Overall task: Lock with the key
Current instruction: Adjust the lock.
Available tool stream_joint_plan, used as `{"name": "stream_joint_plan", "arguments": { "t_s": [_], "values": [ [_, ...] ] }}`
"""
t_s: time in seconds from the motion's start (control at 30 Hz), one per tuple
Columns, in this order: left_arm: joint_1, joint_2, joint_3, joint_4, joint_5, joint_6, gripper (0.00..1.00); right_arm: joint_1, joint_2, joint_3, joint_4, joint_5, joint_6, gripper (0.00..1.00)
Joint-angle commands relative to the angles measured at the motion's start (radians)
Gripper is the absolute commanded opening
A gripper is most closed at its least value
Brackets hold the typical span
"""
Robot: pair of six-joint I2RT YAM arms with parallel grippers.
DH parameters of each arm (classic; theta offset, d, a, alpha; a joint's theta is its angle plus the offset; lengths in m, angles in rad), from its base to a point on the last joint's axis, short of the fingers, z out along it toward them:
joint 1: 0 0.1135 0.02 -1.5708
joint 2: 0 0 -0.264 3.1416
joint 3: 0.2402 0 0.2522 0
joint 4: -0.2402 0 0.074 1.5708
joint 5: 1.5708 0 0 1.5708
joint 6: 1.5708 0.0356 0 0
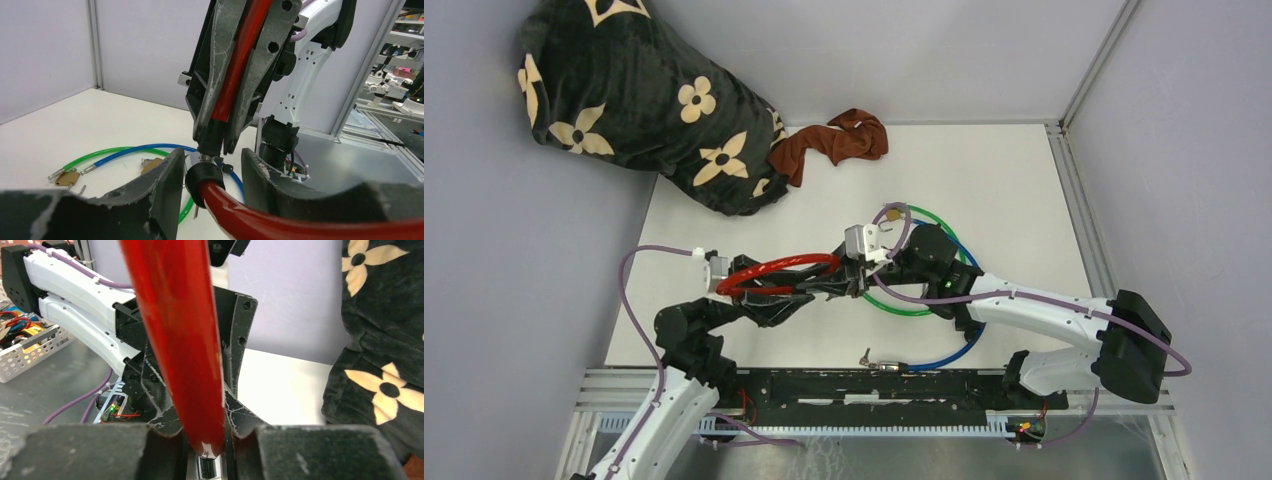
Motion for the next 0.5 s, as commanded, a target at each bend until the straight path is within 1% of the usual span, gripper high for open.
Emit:
{"name": "stream_joint_plan", "arguments": {
  "t_s": [0.0,0.1,0.17,0.3,0.33,0.37,0.4,0.43,0.47],
  "values": [
    [-0.003,-0.022,-0.011,0.033,-0.031,-0.052,0.27,0.007,-0.003,0.068,0.09,0.026,0.02,0.0],
    [-0.003,-0.038,-0.016,0.004,-0.033,-0.055,0.1,0.007,-0.008,0.07,0.083,0.031,0.02,0.0],
    [-0.003,-0.046,-0.018,-0.014,-0.04,-0.057,0.03,0.007,-0.016,0.07,0.075,0.036,0.014,0.0],
    [-0.004,-0.056,-0.018,-0.045,-0.052,-0.059,0.02,0.007,-0.034,0.073,0.053,0.048,-0.003,0.0],
    [-0.004,-0.057,-0.017,-0.046,-0.057,-0.059,0.02,0.007,-0.038,0.074,0.039,0.05,-0.009,0.04],
    [-0.005,-0.057,-0.014,-0.052,-0.069,-0.061,0.02,0.007,-0.042,0.076,0.019,0.049,-0.018,0.12],
    [-0.004,-0.056,-0.01,-0.056,-0.087,-0.065,0.02,0.007,-0.045,0.079,-0.007,0.047,-0.035,0.22],
    [-0.004,-0.056,-0.007,-0.057,-0.104,-0.067,0.02,0.007,-0.05,0.082,-0.04,0.044,-0.049,0.3],
    [-0.004,-0.052,-0.003,-0.054,-0.117,-0.069,0.02,0.007,-0.053,0.085,-0.066,0.04,-0.063,0.34]
  ]
}}
